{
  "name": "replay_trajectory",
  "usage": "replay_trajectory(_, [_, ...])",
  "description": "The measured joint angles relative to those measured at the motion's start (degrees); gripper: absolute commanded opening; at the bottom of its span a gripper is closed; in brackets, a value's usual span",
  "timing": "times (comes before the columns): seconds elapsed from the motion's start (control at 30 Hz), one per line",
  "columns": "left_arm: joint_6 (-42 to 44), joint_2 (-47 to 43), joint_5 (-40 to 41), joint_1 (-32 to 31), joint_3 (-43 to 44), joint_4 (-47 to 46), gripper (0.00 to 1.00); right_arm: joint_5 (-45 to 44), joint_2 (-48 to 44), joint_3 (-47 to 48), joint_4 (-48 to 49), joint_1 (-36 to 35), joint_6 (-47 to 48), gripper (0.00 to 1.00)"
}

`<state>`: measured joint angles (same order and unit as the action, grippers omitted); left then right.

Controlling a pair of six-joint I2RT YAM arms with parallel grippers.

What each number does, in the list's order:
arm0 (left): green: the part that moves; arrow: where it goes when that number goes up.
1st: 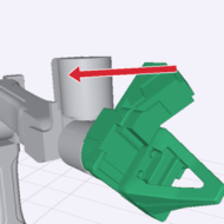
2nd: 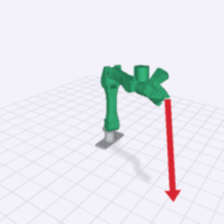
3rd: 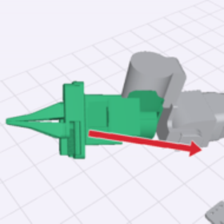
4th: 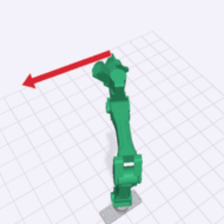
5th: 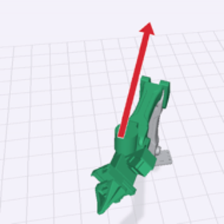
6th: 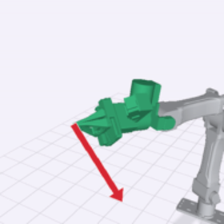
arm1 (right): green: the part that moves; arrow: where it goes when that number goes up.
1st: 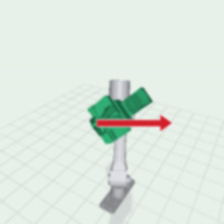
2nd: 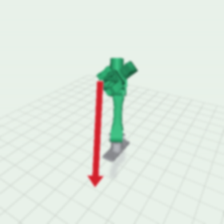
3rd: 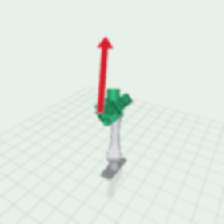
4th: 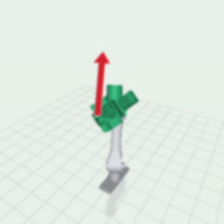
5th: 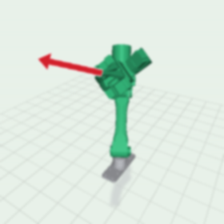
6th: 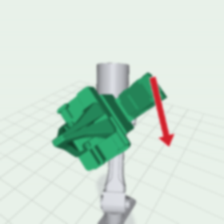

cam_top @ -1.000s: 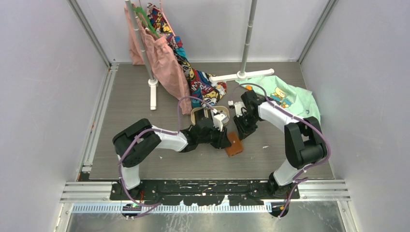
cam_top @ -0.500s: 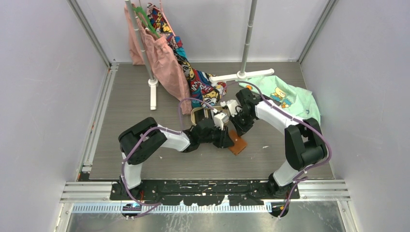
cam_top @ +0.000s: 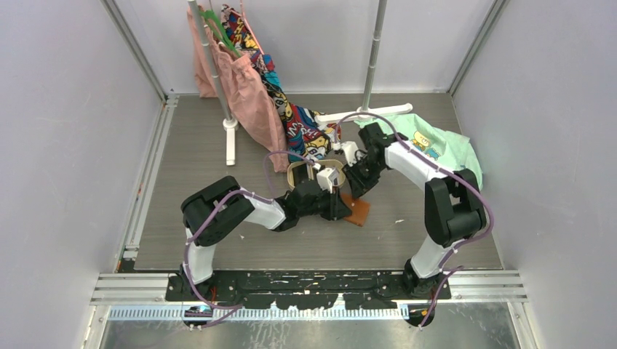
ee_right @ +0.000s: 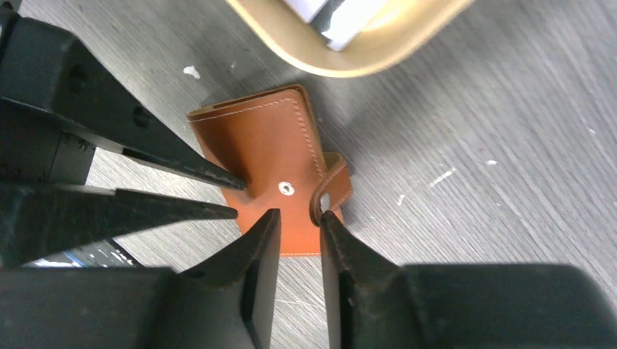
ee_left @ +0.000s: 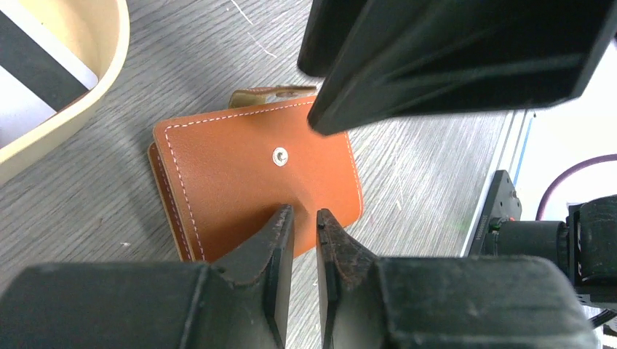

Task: Put the credit cards into the card holder
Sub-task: Close the card holder at the center of the board.

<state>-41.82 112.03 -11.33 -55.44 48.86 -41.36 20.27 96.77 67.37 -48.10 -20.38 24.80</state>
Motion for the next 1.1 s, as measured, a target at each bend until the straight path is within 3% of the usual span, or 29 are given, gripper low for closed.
replay_trajectory(0.2, [-0.3,0.0,0.3,0.0,-0.7,-1.2,0.17,6.9,-2.1,0.4,0.3,7.7,0.6,0.43])
replay_trajectory(0.3, [-0.4,0.0,0.3,0.1,-1.0,-1.6,0.16,11.0,-7.1,-2.7,3.4,8.9,4.8,0.65])
replay_trajectory(0.43, [-0.9,0.0,0.3,0.1,-1.2,-1.9,0.15,16.2,-15.2,-10.3,7.3,8.6,14.8,0.72])
replay_trajectory(0.67, [-1.1,0.1,0.2,0.1,-1.3,-2.1,0.15,19.3,-9.2,-9.6,7.5,9.0,23.9,0.65])
replay_trajectory(0.93, [-1.2,0.2,0.1,0.1,-1.3,-2.2,0.15,19.5,-2.4,-5.8,3.4,10.3,28.4,0.4])
replay_trajectory(1.1, [-1.2,0.2,0.0,0.1,-1.3,-2.3,0.15,19.5,1.3,-2.2,0.9,10.4,30.1,0.36])
